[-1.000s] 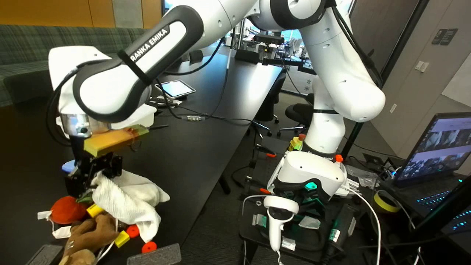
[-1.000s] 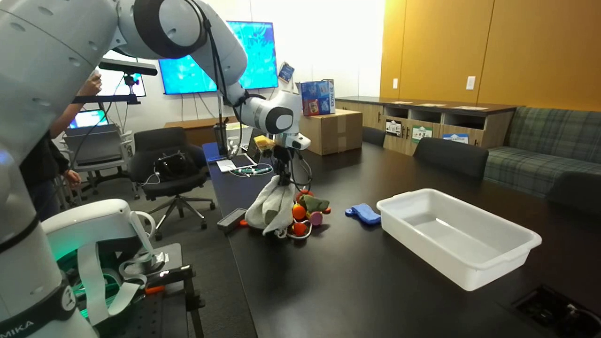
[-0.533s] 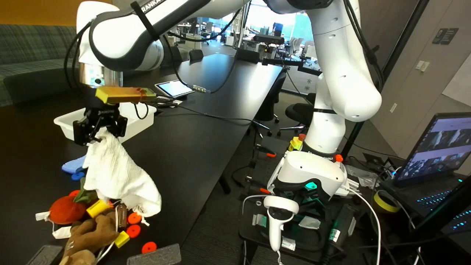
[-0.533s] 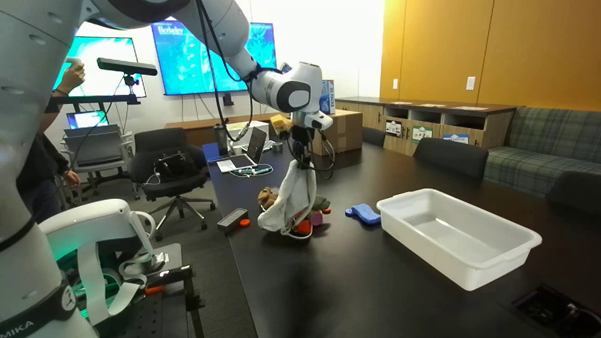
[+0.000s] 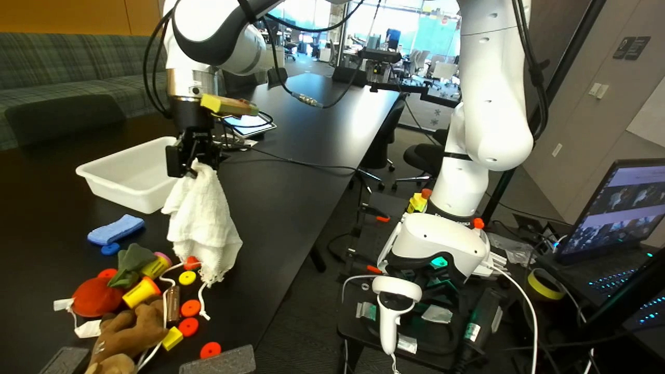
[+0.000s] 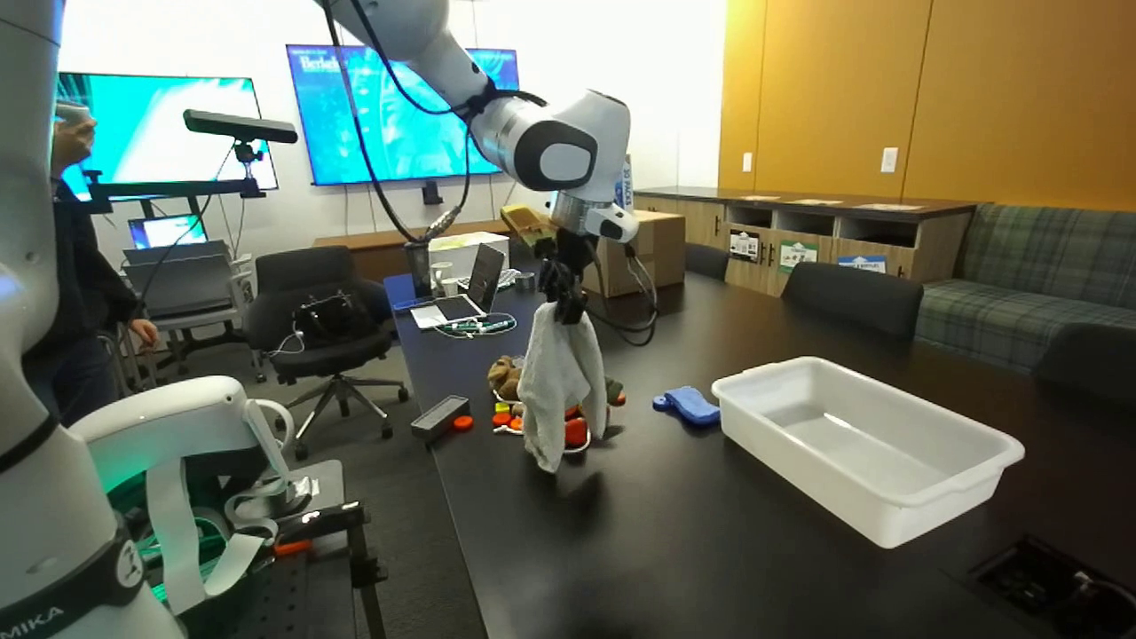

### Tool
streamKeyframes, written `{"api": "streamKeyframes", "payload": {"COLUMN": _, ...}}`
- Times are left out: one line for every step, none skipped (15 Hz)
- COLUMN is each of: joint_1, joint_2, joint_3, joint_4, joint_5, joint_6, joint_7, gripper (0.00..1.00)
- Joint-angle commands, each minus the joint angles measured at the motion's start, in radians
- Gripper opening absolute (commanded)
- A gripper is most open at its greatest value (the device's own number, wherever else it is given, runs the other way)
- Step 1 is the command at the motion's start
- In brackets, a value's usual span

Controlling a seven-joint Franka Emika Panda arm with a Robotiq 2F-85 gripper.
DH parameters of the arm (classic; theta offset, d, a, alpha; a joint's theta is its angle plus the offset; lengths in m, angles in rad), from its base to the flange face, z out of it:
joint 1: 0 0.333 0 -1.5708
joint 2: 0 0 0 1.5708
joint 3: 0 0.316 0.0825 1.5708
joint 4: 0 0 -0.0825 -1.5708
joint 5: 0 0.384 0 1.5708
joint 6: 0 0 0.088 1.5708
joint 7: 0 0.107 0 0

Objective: Pick up the towel, push the items in front of the white storage box to the left, place the towel inside the storage box

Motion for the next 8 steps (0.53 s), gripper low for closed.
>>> {"api": "streamKeyframes", "payload": {"joint_1": -0.046, "joint_2": -0.167, "joint_3": 0.016, "joint_4": -0.187, "joint_5": 0.076, "joint_6": -0.052, "joint_7": -0.128, "gripper": 0.13}}
{"api": "streamKeyframes", "payload": {"joint_1": -0.046, "joint_2": -0.209, "joint_3": 0.016, "joint_4": -0.239, "joint_5": 0.090, "joint_6": -0.055, "joint_7": -0.147, "gripper": 0.14}}
{"api": "streamKeyframes", "payload": {"joint_1": -0.047, "joint_2": -0.245, "joint_3": 0.013, "joint_4": -0.285, "joint_5": 0.097, "joint_6": -0.062, "joint_7": -0.168, "gripper": 0.14}}
{"api": "streamKeyframes", "payload": {"joint_1": -0.046, "joint_2": -0.294, "joint_3": 0.013, "joint_4": -0.337, "joint_5": 0.100, "joint_6": -0.071, "joint_7": -0.192, "gripper": 0.14}}
{"api": "streamKeyframes", "payload": {"joint_1": -0.040, "joint_2": -0.323, "joint_3": 0.012, "joint_4": -0.373, "joint_5": 0.100, "joint_6": -0.082, "joint_7": -0.211, "gripper": 0.14}}
{"api": "streamKeyframes", "payload": {"joint_1": -0.041, "joint_2": -0.348, "joint_3": 0.005, "joint_4": -0.408, "joint_5": 0.094, "joint_6": -0.095, "joint_7": -0.240, "gripper": 0.14}}
{"api": "streamKeyframes", "payload": {"joint_1": -0.034, "joint_2": -0.383, "joint_3": 0.004, "joint_4": -0.458, "joint_5": 0.090, "joint_6": -0.100, "joint_7": -0.261, "gripper": 0.14}}
{"api": "streamKeyframes", "payload": {"joint_1": -0.031, "joint_2": -0.422, "joint_3": 0.001, "joint_4": -0.500, "joint_5": 0.093, "joint_6": -0.119, "joint_7": -0.288, "gripper": 0.13}}
